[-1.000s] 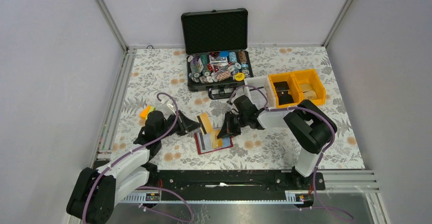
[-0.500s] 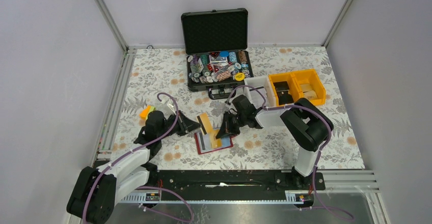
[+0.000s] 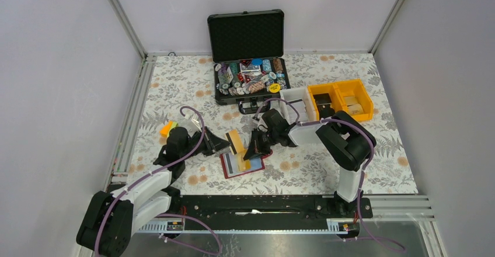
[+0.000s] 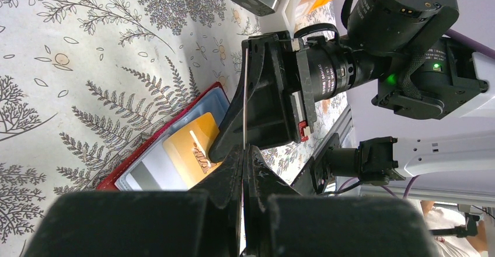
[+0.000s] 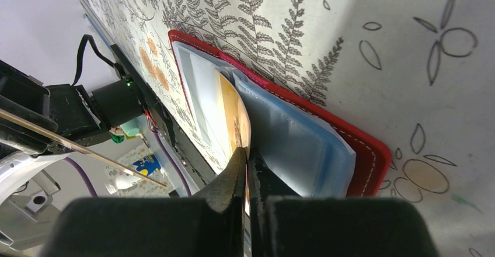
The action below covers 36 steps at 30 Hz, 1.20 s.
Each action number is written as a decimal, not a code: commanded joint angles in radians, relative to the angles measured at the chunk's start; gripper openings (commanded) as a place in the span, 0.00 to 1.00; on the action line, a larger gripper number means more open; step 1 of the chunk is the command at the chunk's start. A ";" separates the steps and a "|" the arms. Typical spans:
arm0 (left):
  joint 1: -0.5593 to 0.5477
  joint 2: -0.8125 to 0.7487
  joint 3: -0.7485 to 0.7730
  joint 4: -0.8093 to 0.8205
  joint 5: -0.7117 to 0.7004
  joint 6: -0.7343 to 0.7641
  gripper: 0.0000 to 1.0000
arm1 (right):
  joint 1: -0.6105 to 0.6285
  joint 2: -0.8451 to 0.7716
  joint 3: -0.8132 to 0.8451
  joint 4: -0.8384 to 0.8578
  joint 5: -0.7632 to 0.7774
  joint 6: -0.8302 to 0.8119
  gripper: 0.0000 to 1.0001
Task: Put the credit cards into the card holder
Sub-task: Insert the credit card into the card holder.
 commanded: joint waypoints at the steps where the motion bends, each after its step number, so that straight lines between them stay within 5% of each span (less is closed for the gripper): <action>1: -0.002 -0.006 0.000 0.054 -0.005 0.016 0.00 | 0.030 0.041 -0.013 -0.097 0.090 -0.043 0.00; 17: -0.002 -0.079 0.025 -0.038 -0.034 0.031 0.00 | 0.030 -0.165 -0.016 -0.252 0.227 -0.095 0.41; 36: -0.002 -0.092 0.035 -0.062 -0.030 0.039 0.00 | 0.046 -0.250 -0.018 -0.287 0.322 -0.166 0.45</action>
